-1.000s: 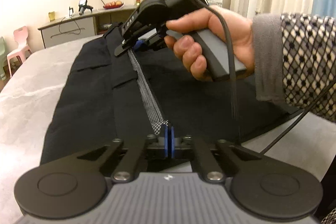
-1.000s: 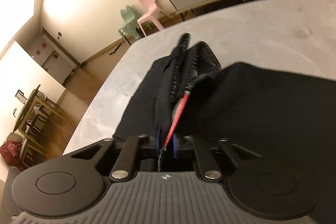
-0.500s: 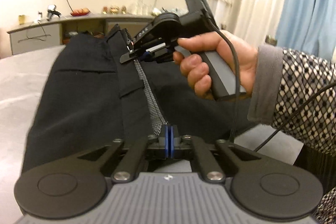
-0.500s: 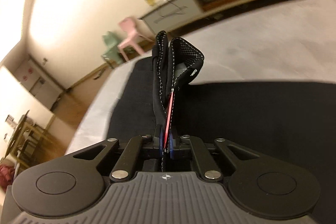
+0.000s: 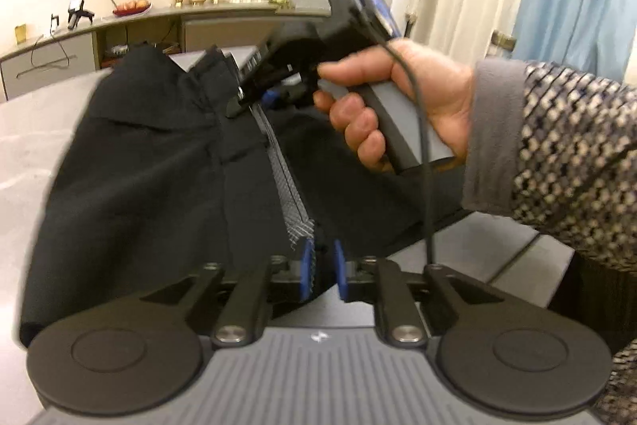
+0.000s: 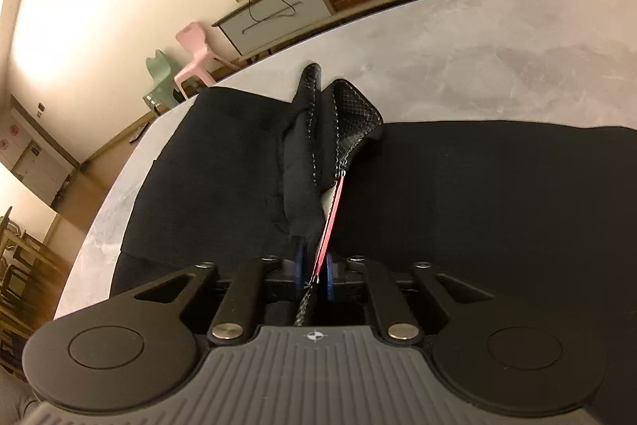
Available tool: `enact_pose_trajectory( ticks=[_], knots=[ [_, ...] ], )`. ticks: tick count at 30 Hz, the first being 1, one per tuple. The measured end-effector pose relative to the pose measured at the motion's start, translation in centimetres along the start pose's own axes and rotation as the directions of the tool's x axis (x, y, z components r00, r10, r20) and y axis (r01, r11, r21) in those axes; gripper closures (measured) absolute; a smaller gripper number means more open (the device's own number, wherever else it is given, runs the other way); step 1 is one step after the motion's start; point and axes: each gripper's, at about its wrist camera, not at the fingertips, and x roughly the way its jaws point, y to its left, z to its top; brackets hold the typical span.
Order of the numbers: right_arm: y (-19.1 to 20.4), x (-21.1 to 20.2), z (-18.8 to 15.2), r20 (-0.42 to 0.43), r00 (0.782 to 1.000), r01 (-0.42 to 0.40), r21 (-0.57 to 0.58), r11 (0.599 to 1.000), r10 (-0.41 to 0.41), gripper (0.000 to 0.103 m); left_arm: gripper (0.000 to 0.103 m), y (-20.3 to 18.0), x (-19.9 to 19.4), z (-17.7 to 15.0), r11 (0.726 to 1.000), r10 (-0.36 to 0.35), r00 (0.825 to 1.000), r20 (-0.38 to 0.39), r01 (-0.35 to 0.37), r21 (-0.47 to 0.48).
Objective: Fold clothes
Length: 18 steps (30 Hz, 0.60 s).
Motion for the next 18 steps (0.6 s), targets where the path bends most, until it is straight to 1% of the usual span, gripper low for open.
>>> enact_pose_trajectory(
  ticks=[1,2,3,4,5,6,7,9,10,12,13,14,16,18],
  knots=[
    [0.3,-0.6,0.1,0.015,0.999,0.042,-0.016,0.999,-0.042,0.074,0.082,0.4,-1.5,0.1,1.000,-0.009,0.999,0.038,0.010,-0.005],
    [0.7,-1.4,0.3,0.037,0.995,0.092,-0.035,0.995,-0.090,0.067,0.074,1.0,-3.1,0.0,1.000,-0.006,0.997,0.079,0.007,-0.018],
    [1.2,-2.4,0.5,0.079,0.988,0.140,-0.054,0.989,-0.135,0.051,0.072,2.2,-4.2,0.0,0.999,0.019,0.993,0.116,-0.013,-0.053],
    [1.8,-3.5,0.7,0.128,0.976,0.187,-0.070,0.980,-0.177,0.046,0.072,3.6,-5.1,0.0,0.995,0.051,0.987,0.152,-0.037,-0.094],
    [2.9,-4.4,1.1,0.178,0.964,0.218,-0.089,0.972,-0.200,0.046,0.072,5.1,-5.3,0.0,0.986,0.096,0.982,0.163,-0.072,-0.149],
    [4.4,-4.8,1.5,0.205,0.960,0.218,-0.127,0.968,-0.190,0.046,0.076,6.7,-5.2,0.1,0.972,0.146,0.975,0.165,-0.111,-0.207],
    [6.0,-4.9,1.9,0.225,0.959,0.211,-0.171,0.962,-0.171,0.046,0.077,8.2,-4.7,0.0,0.952,0.199,0.970,0.137,-0.159,-0.262],
    [10.2,-3.3,2.4,0.179,0.980,0.138,-0.297,0.945,-0.087,0.046,0.082,9.9,-3.2,-0.2,0.917,0.275,0.959,0.070,-0.240,-0.319],
    [11.9,-1.4,2.7,0.130,0.989,0.107,-0.346,0.932,-0.065,0.050,0.083,10.3,-2.5,-0.3,0.908,0.289,0.957,0.037,-0.261,-0.327],
    [15.2,2.9,3.1,0.020,0.999,0.046,-0.430,0.901,-0.041,0.051,0.086,10.2,-1.0,-0.7,0.908,0.307,0.952,-0.021,-0.299,-0.295],
    [16.3,5.3,3.2,-0.007,0.997,0.062,-0.466,0.883,-0.074,0.052,0.086,10.1,-0.6,-0.9,0.912,0.307,0.951,-0.043,-0.307,-0.273],
    [16.6,7.3,3.5,-0.031,0.994,0.078,-0.476,0.876,-0.105,0.052,0.086,10.0,0.1,-1.2,0.915,0.302,0.950,-0.076,-0.311,-0.258],
    [16.9,11.1,4.3,-0.082,0.984,0.100,-0.483,0.870,-0.159,0.051,0.087,10.0,0.9,-2.0,0.914,0.305,0.945,-0.116,-0.325,-0.242],
    [16.8,12.8,5.0,-0.098,0.979,0.114,-0.456,0.883,-0.177,0.046,0.087,9.9,1.4,-2.6,0.916,0.309,0.941,-0.139,-0.334,-0.223]
  ],
)
